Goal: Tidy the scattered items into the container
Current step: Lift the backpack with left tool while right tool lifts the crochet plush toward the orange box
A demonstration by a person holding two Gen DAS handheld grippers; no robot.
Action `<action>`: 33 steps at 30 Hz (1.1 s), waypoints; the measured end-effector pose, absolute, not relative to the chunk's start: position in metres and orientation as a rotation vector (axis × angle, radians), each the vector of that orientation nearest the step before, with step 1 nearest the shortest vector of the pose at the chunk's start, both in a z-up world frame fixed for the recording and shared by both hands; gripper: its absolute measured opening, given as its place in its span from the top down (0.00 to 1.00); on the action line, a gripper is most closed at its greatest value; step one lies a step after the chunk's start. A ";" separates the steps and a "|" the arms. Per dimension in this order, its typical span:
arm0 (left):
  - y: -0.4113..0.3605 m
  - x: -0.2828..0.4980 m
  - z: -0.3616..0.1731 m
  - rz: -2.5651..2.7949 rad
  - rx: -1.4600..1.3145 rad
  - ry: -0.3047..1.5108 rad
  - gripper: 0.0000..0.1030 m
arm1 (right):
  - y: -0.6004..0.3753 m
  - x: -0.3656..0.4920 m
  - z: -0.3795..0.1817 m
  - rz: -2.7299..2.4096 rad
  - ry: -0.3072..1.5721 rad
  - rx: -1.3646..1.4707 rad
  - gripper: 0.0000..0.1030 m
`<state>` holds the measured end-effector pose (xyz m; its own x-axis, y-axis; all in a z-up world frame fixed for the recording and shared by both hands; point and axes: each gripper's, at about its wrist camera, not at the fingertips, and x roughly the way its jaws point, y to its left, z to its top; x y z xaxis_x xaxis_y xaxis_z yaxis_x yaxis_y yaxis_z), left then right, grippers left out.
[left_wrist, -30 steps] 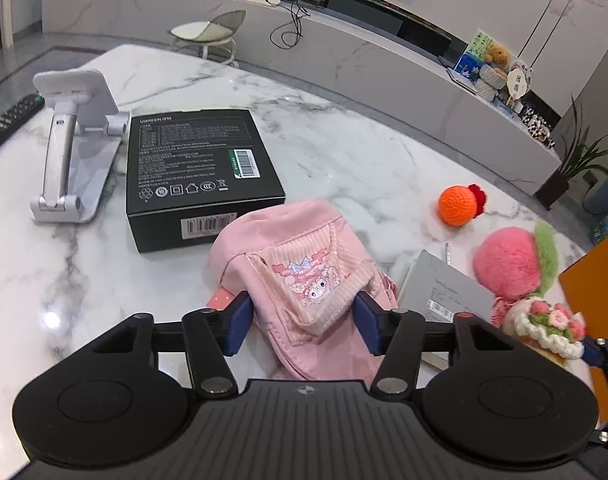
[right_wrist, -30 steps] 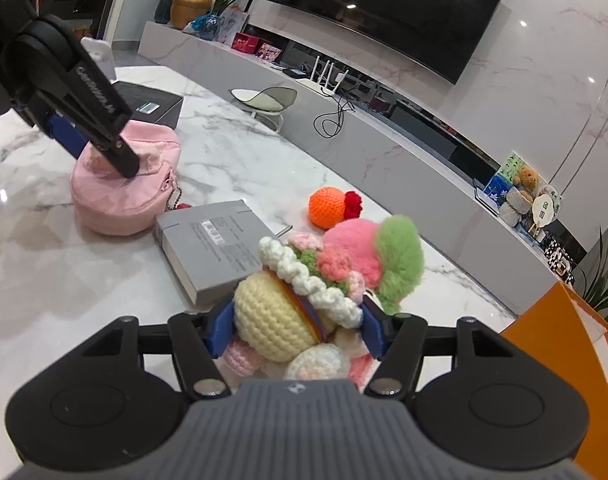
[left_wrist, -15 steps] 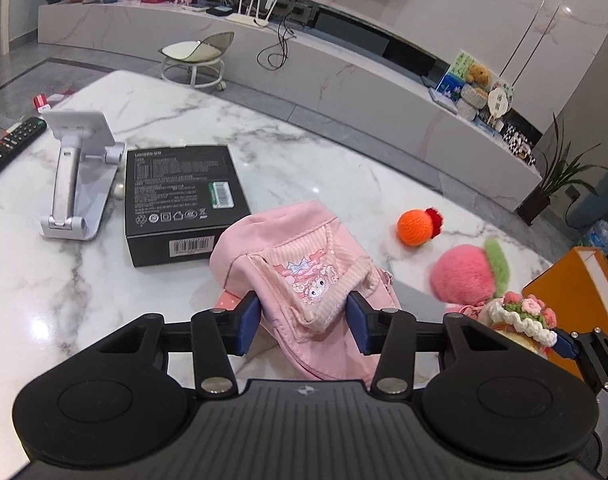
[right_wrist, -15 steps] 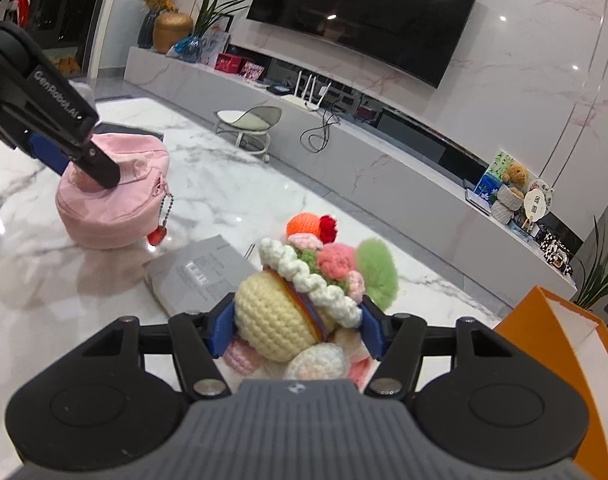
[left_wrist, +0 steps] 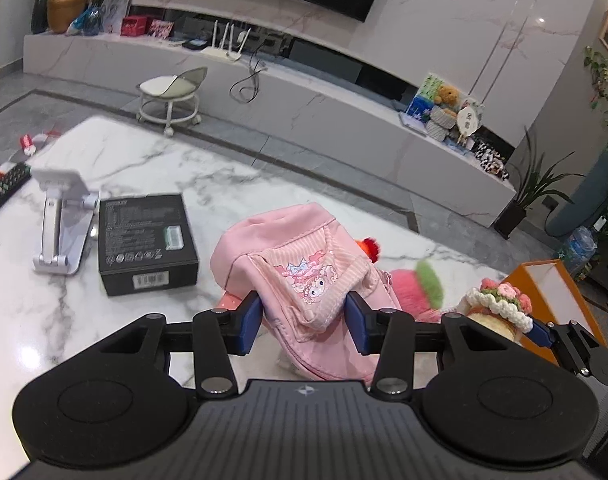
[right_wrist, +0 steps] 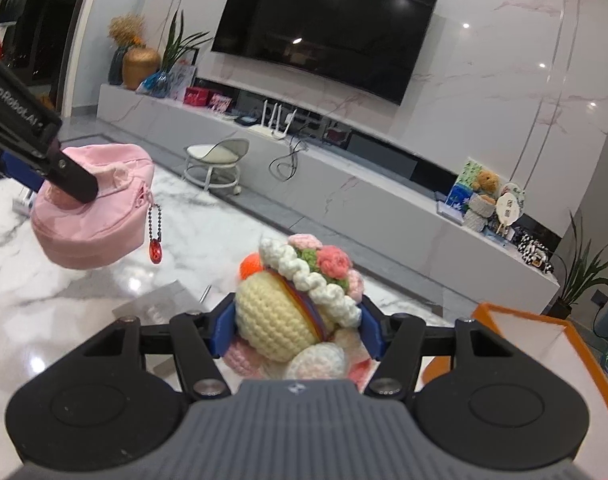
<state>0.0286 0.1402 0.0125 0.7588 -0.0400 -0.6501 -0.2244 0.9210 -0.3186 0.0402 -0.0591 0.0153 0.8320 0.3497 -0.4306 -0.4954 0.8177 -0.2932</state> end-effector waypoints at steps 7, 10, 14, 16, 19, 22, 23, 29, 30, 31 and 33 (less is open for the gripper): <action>0.117 0.031 0.063 0.037 -0.361 0.618 0.50 | -0.087 0.041 0.072 0.398 0.239 -0.346 0.39; 0.103 0.035 0.078 -0.001 -0.360 0.596 0.50 | -0.106 0.041 0.102 0.366 0.190 -0.303 0.39; 0.083 0.041 0.108 -0.063 -0.341 0.542 0.50 | -0.131 0.041 0.137 0.321 0.133 -0.255 0.39; 0.069 0.046 0.131 -0.098 -0.316 0.491 0.50 | -0.146 0.040 0.155 0.294 0.101 -0.234 0.39; 0.043 0.050 0.165 -0.159 -0.289 0.403 0.50 | -0.168 0.037 0.184 0.242 0.043 -0.210 0.39; 0.016 0.050 0.198 -0.227 -0.273 0.306 0.50 | -0.193 0.033 0.217 0.177 -0.027 -0.176 0.39; 0.006 0.048 0.206 -0.252 -0.269 0.274 0.50 | -0.201 0.030 0.228 0.159 -0.050 -0.158 0.39; -0.051 0.040 0.233 -0.408 -0.248 0.157 0.50 | -0.248 0.011 0.264 0.081 -0.139 -0.076 0.38; -0.060 0.039 0.233 -0.427 -0.238 0.151 0.50 | -0.255 0.008 0.267 0.070 -0.148 -0.064 0.39; -0.067 0.041 0.230 -0.440 -0.232 0.153 0.50 | -0.263 0.005 0.270 0.058 -0.158 -0.052 0.38; -0.081 0.046 0.225 -0.465 -0.222 0.162 0.50 | -0.275 0.007 0.267 0.032 -0.143 -0.038 0.38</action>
